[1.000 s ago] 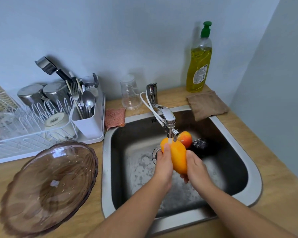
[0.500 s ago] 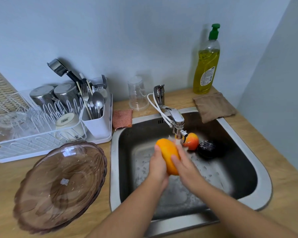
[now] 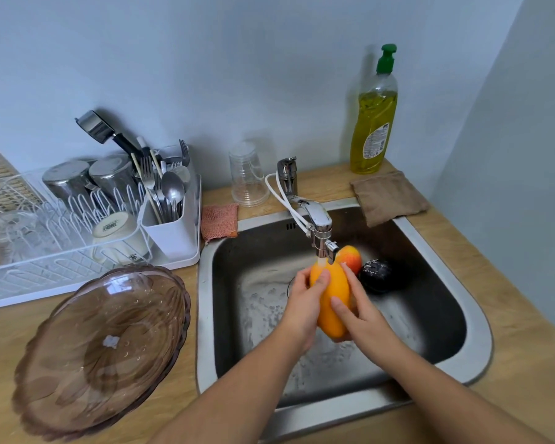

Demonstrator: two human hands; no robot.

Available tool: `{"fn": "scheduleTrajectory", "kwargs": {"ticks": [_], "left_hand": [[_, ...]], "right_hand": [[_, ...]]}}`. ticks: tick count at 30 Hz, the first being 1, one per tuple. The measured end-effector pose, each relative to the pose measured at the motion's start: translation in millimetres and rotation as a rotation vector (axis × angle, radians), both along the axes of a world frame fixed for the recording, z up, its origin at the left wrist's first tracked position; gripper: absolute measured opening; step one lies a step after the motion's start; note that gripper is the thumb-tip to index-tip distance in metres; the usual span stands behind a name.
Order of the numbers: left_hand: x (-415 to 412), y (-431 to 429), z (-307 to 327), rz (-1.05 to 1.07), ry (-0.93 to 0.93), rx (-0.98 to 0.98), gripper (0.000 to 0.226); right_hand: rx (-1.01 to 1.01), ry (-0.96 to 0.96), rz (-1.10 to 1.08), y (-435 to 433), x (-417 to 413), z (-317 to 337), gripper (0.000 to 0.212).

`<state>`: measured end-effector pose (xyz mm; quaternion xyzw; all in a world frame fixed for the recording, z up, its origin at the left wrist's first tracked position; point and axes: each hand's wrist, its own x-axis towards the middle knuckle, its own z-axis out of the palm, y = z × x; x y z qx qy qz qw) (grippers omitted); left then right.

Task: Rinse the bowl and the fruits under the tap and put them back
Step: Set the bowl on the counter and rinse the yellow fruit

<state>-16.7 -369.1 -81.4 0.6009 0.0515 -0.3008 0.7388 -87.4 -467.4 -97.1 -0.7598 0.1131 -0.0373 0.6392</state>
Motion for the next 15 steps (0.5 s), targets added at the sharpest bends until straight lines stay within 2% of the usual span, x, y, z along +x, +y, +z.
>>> {"fn": "scheduleTrajectory", "kwargs": {"ticks": [4,8,15], "left_hand": [[-1,8,-4,-0.122,-0.151,0.135,0.041],[-5,20,-7,-0.127,-0.227,0.222,0.052],[-7,64,-10,-0.082,-0.164,0.218,0.040]], "right_hand": [[-0.118,0.026,0.023,-7,0,0,0.072],[-0.277,0.058,0.024,-5,-3,-8,0.081],[-0.139,0.096,0.132,15,-2,-10,0.073]]}}
